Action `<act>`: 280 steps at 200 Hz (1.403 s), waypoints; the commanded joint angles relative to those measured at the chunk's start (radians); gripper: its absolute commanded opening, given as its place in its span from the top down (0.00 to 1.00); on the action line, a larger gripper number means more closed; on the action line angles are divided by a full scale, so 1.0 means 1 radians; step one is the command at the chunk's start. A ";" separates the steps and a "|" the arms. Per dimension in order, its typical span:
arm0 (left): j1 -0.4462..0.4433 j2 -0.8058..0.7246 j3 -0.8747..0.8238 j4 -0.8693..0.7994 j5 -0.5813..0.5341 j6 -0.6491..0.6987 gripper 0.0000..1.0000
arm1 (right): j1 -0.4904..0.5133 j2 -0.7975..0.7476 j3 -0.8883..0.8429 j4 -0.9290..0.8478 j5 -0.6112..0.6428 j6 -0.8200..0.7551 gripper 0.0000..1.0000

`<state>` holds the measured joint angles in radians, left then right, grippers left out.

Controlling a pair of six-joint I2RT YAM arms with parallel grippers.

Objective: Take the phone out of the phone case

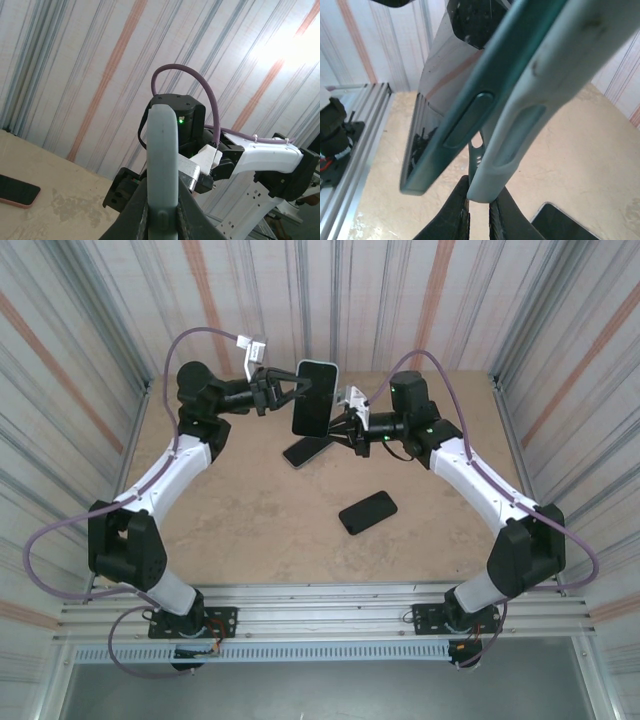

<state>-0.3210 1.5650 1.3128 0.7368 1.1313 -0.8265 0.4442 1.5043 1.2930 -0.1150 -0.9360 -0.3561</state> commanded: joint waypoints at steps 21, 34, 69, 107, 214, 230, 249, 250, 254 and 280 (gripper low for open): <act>-0.021 -0.039 -0.006 -0.071 -0.004 0.036 1.00 | -0.019 -0.067 -0.054 0.287 -0.051 0.201 0.73; -0.023 -0.040 -0.010 -0.067 -0.027 0.035 1.00 | -0.021 -0.067 -0.066 0.330 -0.073 0.254 0.70; -0.024 -0.049 -0.029 -0.076 -0.170 -0.004 1.00 | -0.022 -0.062 -0.094 0.415 -0.098 0.408 0.66; -0.048 -0.112 -0.087 -0.179 -0.462 -0.077 1.00 | -0.030 -0.053 -0.166 0.706 -0.034 0.823 0.62; -0.114 -0.154 -0.297 -0.024 -0.985 -0.416 1.00 | 0.068 0.012 -0.313 1.114 0.254 1.517 0.60; -0.122 -0.141 -0.303 0.001 -1.001 -0.454 1.00 | 0.081 0.006 -0.323 1.105 0.290 1.588 0.61; -0.135 -0.126 -0.300 0.014 -1.029 -0.482 1.00 | 0.100 -0.001 -0.323 1.071 0.324 1.620 0.61; -0.136 -0.125 -0.300 0.014 -1.030 -0.481 1.00 | 0.101 -0.002 -0.322 1.069 0.326 1.622 0.61; -0.139 -0.126 -0.298 0.007 -1.038 -0.481 1.00 | 0.103 -0.003 -0.324 1.063 0.337 1.628 0.61; -0.149 -0.104 -0.279 0.011 -1.023 -0.506 1.00 | 0.101 -0.017 -0.340 1.048 0.401 1.666 0.64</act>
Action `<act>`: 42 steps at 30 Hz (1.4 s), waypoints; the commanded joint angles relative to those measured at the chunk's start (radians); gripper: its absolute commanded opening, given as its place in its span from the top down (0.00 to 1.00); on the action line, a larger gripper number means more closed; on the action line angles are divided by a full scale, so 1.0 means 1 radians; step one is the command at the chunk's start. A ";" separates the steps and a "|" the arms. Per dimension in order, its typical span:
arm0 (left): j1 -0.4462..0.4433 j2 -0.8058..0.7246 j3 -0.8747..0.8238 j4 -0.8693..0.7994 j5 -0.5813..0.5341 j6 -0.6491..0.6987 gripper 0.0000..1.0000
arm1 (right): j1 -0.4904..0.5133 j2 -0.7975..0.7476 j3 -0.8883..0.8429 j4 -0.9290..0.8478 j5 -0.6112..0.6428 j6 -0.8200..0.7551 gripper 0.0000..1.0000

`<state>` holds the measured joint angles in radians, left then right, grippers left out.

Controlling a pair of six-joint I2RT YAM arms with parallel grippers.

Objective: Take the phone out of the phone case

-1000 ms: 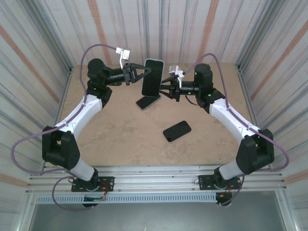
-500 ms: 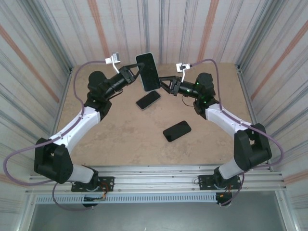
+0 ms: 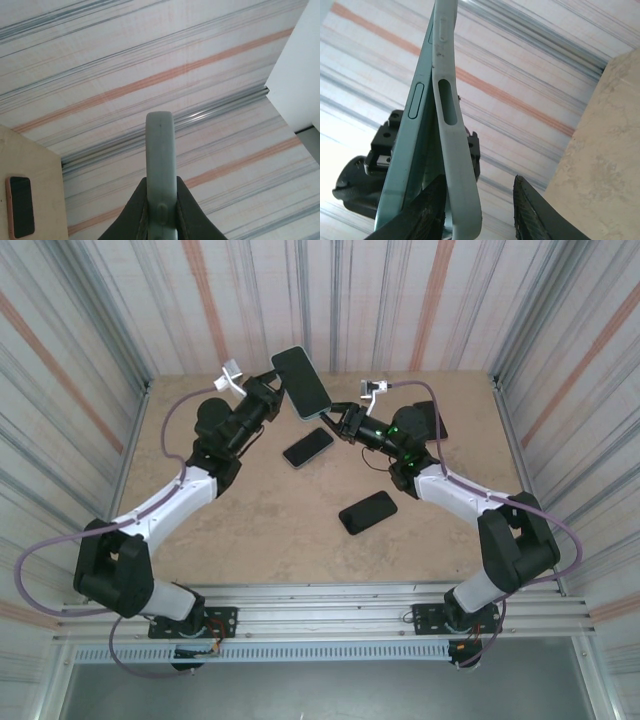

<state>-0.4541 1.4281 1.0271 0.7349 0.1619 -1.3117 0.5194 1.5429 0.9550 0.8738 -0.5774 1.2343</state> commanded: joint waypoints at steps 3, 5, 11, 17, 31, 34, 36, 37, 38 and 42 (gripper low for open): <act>-0.015 0.048 0.006 0.029 -0.035 -0.040 1.00 | 0.019 -0.058 -0.006 0.070 0.059 0.107 0.66; -0.015 0.058 0.005 0.034 -0.012 -0.056 1.00 | 0.007 -0.052 -0.014 0.101 0.072 0.148 0.68; 0.000 0.111 0.012 0.087 0.095 -0.102 1.00 | -0.010 -0.039 -0.015 0.138 0.085 0.186 0.77; 0.015 0.132 0.021 0.091 0.151 -0.099 1.00 | -0.018 -0.038 -0.019 0.145 0.090 0.194 0.85; 0.022 0.143 0.068 -0.003 0.199 -0.084 0.69 | -0.032 -0.018 -0.031 0.201 0.118 0.225 0.97; 0.022 0.134 0.083 -0.075 0.210 -0.082 0.62 | -0.033 -0.011 -0.034 0.205 0.139 0.219 0.98; 0.020 0.126 0.079 -0.081 0.215 -0.082 0.57 | -0.035 0.000 -0.032 0.215 0.152 0.217 0.98; 0.020 0.121 0.073 -0.074 0.215 -0.086 0.54 | -0.035 0.007 -0.030 0.224 0.155 0.217 0.98; 0.021 0.115 0.068 -0.071 0.215 -0.086 0.52 | -0.036 0.015 -0.029 0.233 0.160 0.218 0.98; 0.021 0.068 0.045 -0.129 0.205 -0.056 0.37 | -0.036 0.050 -0.010 0.263 0.170 0.215 0.99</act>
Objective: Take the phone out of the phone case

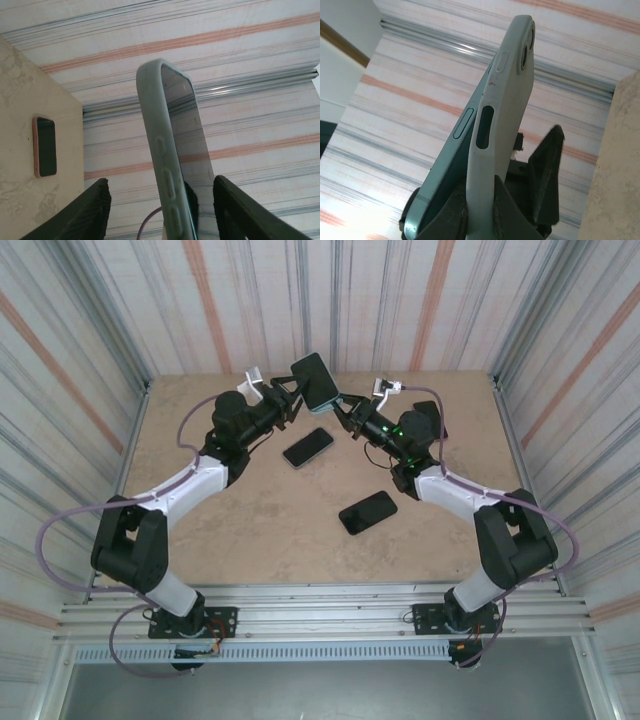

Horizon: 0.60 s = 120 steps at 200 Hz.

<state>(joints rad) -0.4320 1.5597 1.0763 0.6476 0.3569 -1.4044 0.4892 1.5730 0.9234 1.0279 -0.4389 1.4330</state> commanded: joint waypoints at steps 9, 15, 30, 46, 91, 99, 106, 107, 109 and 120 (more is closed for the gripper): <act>-0.001 -0.091 -0.019 -0.080 0.007 0.055 0.34 | -0.007 0.035 0.031 0.107 0.050 0.000 0.99; -0.001 -0.105 -0.026 -0.091 0.004 0.056 0.33 | -0.006 0.040 0.034 0.108 0.063 -0.007 0.99; -0.002 -0.140 -0.042 -0.132 0.001 0.045 0.27 | -0.005 0.053 0.037 0.107 0.099 -0.025 0.99; -0.022 -0.179 -0.060 -0.199 -0.028 -0.010 0.24 | 0.004 0.064 0.047 0.099 0.137 -0.049 0.99; -0.116 -0.207 -0.060 -0.271 -0.098 -0.119 0.24 | 0.022 0.100 0.053 0.128 0.204 -0.089 0.99; -0.128 -0.205 -0.057 -0.267 -0.111 -0.135 0.24 | 0.026 0.105 0.050 0.136 0.214 -0.093 1.00; -0.138 -0.207 -0.053 -0.270 -0.126 -0.139 0.25 | 0.029 0.107 0.045 0.144 0.223 -0.099 1.00; -0.139 -0.208 -0.052 -0.270 -0.130 -0.139 0.25 | 0.030 0.107 0.044 0.146 0.225 -0.099 1.00; -0.142 -0.208 -0.051 -0.272 -0.133 -0.139 0.25 | 0.031 0.108 0.043 0.148 0.229 -0.102 1.00; -0.155 -0.208 -0.040 -0.283 -0.150 -0.143 0.26 | 0.034 0.108 0.034 0.156 0.242 -0.107 1.00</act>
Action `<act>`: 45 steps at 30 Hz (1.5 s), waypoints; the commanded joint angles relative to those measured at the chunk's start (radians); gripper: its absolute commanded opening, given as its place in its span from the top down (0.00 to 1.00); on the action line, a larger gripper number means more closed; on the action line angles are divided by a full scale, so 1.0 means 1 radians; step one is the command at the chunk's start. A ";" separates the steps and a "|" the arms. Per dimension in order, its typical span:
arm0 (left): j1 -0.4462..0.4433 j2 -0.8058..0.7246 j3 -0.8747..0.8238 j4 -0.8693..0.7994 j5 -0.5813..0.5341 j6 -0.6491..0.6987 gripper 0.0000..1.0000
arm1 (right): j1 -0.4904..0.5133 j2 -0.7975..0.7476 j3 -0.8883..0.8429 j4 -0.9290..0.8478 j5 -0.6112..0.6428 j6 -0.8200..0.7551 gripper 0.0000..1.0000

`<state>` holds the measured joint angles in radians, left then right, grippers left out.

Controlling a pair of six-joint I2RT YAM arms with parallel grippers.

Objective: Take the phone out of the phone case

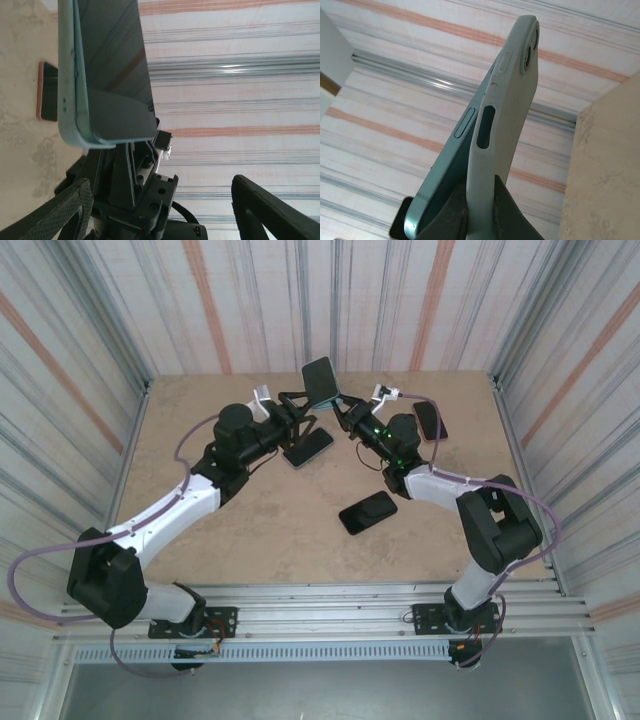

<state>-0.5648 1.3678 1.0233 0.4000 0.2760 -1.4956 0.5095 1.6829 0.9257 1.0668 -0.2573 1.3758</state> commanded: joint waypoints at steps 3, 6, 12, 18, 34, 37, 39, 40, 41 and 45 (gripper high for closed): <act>-0.033 -0.004 0.021 -0.028 -0.077 -0.068 0.30 | 0.019 0.000 0.026 0.132 0.069 -0.055 1.00; -0.040 0.019 0.022 0.022 -0.080 -0.102 0.35 | 0.030 -0.002 0.020 0.145 0.076 -0.071 1.00; -0.050 0.046 0.034 0.069 -0.102 -0.121 0.44 | 0.038 -0.009 0.009 0.149 0.078 -0.096 1.00; -0.047 0.067 0.035 0.109 -0.119 -0.135 0.52 | 0.047 -0.013 0.015 0.148 0.071 -0.125 1.00; -0.026 0.094 0.038 0.144 -0.123 -0.134 0.57 | 0.050 -0.022 0.016 0.160 0.044 -0.155 1.00; -0.022 0.099 0.028 0.157 -0.128 -0.142 0.57 | 0.053 -0.026 0.016 0.161 0.040 -0.165 1.00; -0.017 0.101 0.028 0.164 -0.132 -0.138 0.57 | 0.053 -0.026 0.017 0.163 0.038 -0.169 1.00; -0.014 0.101 0.030 0.165 -0.133 -0.134 0.57 | 0.055 -0.024 0.017 0.166 0.039 -0.169 1.00; -0.012 0.102 0.029 0.169 -0.135 -0.129 0.57 | 0.055 -0.021 0.017 0.170 0.039 -0.170 1.00; -0.003 0.112 0.016 0.176 -0.149 -0.139 0.57 | 0.057 -0.006 0.018 0.215 0.041 -0.170 1.00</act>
<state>-0.5880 1.4616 1.0420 0.5323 0.1711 -1.6283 0.5518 1.6886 0.9253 1.1442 -0.2050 1.2419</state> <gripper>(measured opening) 0.430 0.123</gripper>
